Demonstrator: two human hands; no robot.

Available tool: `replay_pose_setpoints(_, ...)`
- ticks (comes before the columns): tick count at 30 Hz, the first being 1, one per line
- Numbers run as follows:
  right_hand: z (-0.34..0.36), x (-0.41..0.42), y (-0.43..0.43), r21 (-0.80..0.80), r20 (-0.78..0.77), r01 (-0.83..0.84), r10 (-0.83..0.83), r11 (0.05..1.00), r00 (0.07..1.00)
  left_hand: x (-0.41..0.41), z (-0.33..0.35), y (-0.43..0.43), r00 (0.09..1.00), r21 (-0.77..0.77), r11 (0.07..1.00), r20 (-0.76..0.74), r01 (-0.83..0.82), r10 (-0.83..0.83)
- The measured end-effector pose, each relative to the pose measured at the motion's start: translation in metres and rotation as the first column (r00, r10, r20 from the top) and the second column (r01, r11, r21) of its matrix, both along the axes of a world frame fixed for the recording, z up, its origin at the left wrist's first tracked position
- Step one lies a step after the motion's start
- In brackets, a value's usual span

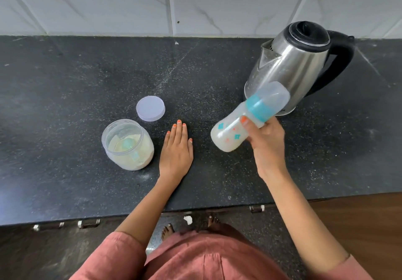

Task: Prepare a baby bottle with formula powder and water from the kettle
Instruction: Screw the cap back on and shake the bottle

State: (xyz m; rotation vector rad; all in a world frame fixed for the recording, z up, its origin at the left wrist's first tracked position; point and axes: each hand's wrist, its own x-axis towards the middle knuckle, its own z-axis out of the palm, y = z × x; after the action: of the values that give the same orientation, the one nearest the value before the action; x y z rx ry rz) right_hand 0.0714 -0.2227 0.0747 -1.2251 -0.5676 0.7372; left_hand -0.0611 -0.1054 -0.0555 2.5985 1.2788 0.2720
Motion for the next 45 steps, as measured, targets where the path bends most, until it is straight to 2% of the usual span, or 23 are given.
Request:
replay_pose_setpoints(3,-0.004,-0.009,-0.003,-0.225,0.203,-0.198,0.245,0.954,0.948,0.0,-0.001,0.0,1.0,-0.008,1.0,-0.009,0.0,0.0)
replay_pose_setpoints(5,-0.002,-0.007,-0.006,-0.254,0.22,-0.249,0.307,0.934,0.926,-0.001,-0.001,0.0,1.0,-0.006,1.0,-0.005,-0.001,0.0)
replay_pose_setpoints(7,0.003,0.001,-0.004,-0.12,0.117,-0.177,0.191,0.977,0.975,-0.001,-0.001,0.0,1.0,-0.008,1.0,-0.003,-0.004,0.004)
replay_pose_setpoints(9,0.005,0.009,0.002,0.007,-0.019,-0.02,0.021,1.0,1.0,-0.001,-0.002,0.0,1.0,0.0,1.0,-0.003,-0.002,0.002)
replay_pose_setpoints(11,0.001,0.006,0.005,0.002,-0.051,0.041,-0.04,0.999,0.998,0.0,-0.002,0.0,1.0,0.012,1.0,-0.003,0.003,-0.003)
replay_pose_setpoints(12,-0.002,0.002,0.005,-0.058,-0.008,0.011,-0.012,0.998,1.0,0.0,-0.003,0.001,1.0,0.015,1.0,-0.005,0.003,-0.003)
replay_pose_setpoints(14,-0.005,-0.007,0.001,-0.198,0.118,-0.134,0.16,0.971,0.98,0.0,-0.003,0.0,1.0,0.019,1.0,-0.012,0.003,-0.003)
replay_pose_setpoints(16,-0.005,-0.009,-0.002,-0.248,0.156,-0.204,0.246,0.947,0.957,0.0,-0.003,0.0,1.0,0.017,1.0,-0.013,0.006,-0.006)
replay_pose_setpoints(18,-0.002,-0.002,0.0,-0.166,0.079,-0.147,0.162,0.975,0.984,-0.001,-0.004,0.001,1.0,0.013,1.0,-0.012,0.005,-0.005)
replay_pose_setpoints(20,0.002,0.005,0.006,-0.069,-0.014,-0.021,0.02,0.997,1.0,-0.001,-0.003,0.001,1.0,0.021,1.0,-0.008,0.001,-0.001)
replay_pose_setpoints(22,-0.001,0.007,0.012,-0.041,-0.033,0.057,-0.058,0.998,0.998,0.0,-0.003,0.001,1.0,0.019,1.0,-0.002,0.0,0.0)
replay_pose_setpoints(23,-0.003,0.005,0.013,-0.079,0.008,0.049,-0.049,0.996,0.999,0.0,-0.003,0.001,1.0,0.014,1.0,0.0,0.0,0.0)
replay_pose_setpoints(25,-0.009,-0.001,0.012,-0.228,0.117,-0.055,0.083,0.972,0.99,0.0,-0.003,0.001,1.0,0.015,1.0,0.004,0.001,-0.001)
replay_pose_setpoints(27,-0.017,-0.003,0.011,-0.32,0.126,-0.143,0.192,0.937,0.973,0.0,-0.003,0.001,1.0,0.015,1.0,0.001,0.0,0.0)
replay_pose_setpoints(31,-0.02,0.008,0.023,-0.328,0.036,-0.127,0.147,0.936,0.989,0.0,-0.003,0.001,1.0,0.012,1.0,0.002,0.001,-0.001)
replay_pose_setpoints(34,-0.02,0.024,0.042,-0.308,0.029,-0.088,0.101,0.947,0.994,0.0,-0.002,0.002,1.0,0.02,1.0,0.007,-0.002,0.002)
replay_pose_setpoints(45,-0.032,0.068,0.117,-0.395,0.237,-0.047,0.151,0.918,0.96,0.0,-0.002,0.002,1.0,0.054,0.998,0.01,-0.014,0.013)
